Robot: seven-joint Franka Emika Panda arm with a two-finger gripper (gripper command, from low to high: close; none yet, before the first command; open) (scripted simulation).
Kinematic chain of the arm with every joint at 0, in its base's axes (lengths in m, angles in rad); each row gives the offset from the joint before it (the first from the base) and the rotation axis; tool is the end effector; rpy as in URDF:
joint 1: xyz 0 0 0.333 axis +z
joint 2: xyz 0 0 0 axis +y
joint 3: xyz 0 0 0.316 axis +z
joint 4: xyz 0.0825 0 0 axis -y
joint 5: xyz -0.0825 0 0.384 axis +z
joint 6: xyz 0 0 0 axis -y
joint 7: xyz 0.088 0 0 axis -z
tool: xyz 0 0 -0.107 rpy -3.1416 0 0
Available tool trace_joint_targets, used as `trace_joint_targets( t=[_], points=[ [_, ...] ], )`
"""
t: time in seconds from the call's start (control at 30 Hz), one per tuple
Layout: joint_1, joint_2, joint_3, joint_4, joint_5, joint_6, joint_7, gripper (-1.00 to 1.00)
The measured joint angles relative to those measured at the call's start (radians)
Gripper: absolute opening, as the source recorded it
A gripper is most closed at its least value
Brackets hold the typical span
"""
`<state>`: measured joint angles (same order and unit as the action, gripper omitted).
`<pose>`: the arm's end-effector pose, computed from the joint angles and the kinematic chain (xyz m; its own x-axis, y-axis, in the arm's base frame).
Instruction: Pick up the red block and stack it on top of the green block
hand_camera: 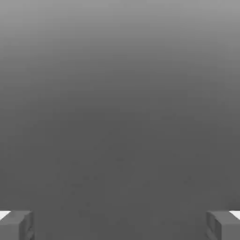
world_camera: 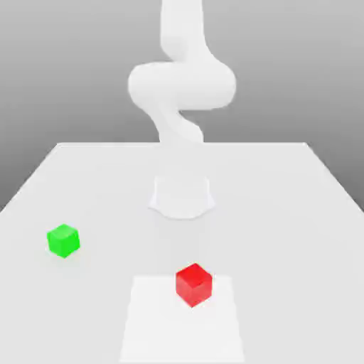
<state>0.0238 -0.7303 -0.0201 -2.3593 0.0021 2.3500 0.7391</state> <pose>0.3756 -0.0011 0.6611 0.5611 -0.6762 0.4773 -0.4996 -0.7365 -0.4560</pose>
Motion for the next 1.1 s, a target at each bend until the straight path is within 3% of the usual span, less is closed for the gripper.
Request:
trace_joint_targets(
  t=[0.57,0.8,0.83,1.1],
  points=[
    [0.157,0.623,-0.106,-0.480,-0.016,0.432,-0.494,0.00],
    [0.118,0.897,-0.041,-0.480,0.062,0.656,-0.587,0.00],
    [0.106,0.926,-0.026,-0.476,0.072,0.681,-0.594,-1.00],
    [0.105,0.906,-0.028,-0.479,0.061,0.664,-0.588,-1.00]
  ],
)
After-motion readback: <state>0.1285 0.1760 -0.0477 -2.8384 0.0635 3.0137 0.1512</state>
